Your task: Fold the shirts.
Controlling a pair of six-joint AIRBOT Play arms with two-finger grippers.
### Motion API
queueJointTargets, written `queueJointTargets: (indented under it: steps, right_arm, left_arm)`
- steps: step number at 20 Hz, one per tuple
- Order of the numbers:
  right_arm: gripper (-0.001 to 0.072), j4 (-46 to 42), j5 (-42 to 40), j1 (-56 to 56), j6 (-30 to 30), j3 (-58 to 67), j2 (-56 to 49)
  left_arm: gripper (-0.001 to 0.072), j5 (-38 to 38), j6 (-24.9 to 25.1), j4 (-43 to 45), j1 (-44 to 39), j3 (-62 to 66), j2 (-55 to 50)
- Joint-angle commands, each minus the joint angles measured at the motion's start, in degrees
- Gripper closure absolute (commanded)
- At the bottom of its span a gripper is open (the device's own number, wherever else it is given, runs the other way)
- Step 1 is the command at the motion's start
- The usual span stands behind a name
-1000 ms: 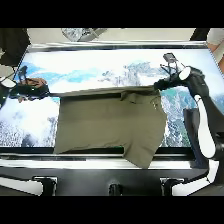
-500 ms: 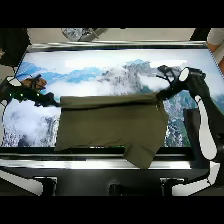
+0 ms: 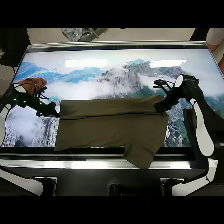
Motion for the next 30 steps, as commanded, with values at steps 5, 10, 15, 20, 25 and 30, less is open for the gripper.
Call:
queueJointTargets:
  steps: [5, 10, 15, 20, 25, 30]
  right_arm:
    - [0.0246, 2.8, 6.8, -4.7, 0.0, 0.7, 3.4]
    - [0.0246, 2.7, 14.6, -15.6, -2.5, -5.8, 11.7]
    - [0.0246, 5.6, 6.7, -16.1, -5.4, -22.6, 20.6]
    - [0.0247, 5.8, 7.6, -16.1, -5.9, -24.8, 21.2]
    - [0.0249, 5.3, 8.0, -16.1, -6.4, -24.9, 22.9]
    - [0.0215, 6.6, 7.8, -16.1, -7.6, -37.7, 28.9]
  left_arm:
    - [0.0273, -5.1, -1.7, -0.4, 3.2, 1.7, 2.5]
    - [0.0273, -7.6, -3.2, 5.3, 6.2, -13.1, 13.5]
    - [0.0274, 4.4, -0.7, 4.2, 6.2, -42.8, 25.1]
    - [0.0319, 8.9, 0.7, 2.8, 6.2, -47.4, 25.2]
    - [0.0668, 13.5, 0.7, 2.8, 6.2, -47.3, 25.5]
    - [0.0683, 13.7, 2.1, 2.8, 6.2, -47.3, 25.5]
